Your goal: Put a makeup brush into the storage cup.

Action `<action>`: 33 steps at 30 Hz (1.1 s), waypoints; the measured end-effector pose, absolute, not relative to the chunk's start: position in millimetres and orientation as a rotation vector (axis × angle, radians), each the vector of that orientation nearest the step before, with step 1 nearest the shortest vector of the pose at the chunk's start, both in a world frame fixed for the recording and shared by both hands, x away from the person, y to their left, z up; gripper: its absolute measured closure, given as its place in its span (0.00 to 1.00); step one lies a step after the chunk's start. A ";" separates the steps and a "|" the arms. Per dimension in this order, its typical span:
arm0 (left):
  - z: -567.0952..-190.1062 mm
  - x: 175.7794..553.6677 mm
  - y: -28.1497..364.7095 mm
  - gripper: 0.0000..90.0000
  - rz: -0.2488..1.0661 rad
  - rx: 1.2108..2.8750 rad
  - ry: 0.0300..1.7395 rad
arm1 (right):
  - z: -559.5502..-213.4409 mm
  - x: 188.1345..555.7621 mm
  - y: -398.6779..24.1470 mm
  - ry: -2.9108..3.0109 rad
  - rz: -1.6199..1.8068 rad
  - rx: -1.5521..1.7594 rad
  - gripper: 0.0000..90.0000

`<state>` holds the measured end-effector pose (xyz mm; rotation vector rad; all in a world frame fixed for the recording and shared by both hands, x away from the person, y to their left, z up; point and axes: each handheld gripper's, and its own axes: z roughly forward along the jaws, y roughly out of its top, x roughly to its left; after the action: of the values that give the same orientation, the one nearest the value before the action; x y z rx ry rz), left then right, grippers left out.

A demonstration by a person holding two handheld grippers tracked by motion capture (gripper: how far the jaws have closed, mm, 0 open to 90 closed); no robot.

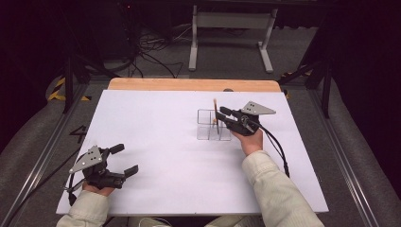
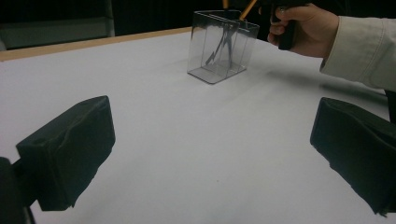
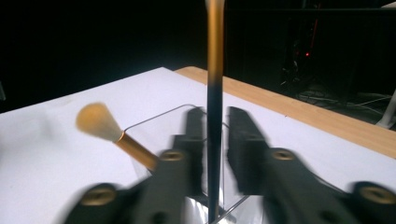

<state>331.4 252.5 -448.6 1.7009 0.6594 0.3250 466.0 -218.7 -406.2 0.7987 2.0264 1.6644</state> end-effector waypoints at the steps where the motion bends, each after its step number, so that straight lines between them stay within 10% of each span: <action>1: -448.6 331.4 252.5 0.01 0.325 1.701 0.659 | -405.4 466.0 -220.2 2.023 1.668 0.807 0.62; 20: -448.3 334.0 250.5 0.00 0.323 1.694 0.654 | -373.6 437.4 -257.5 2.016 1.657 0.801 0.15; 33: -446.4 334.1 250.4 0.00 0.327 1.694 0.645 | -365.6 409.6 -282.5 2.036 1.636 0.791 0.07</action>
<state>334.1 250.4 -446.4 1.6938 0.6448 0.3274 409.6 -282.5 -365.6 0.7906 2.0360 1.6359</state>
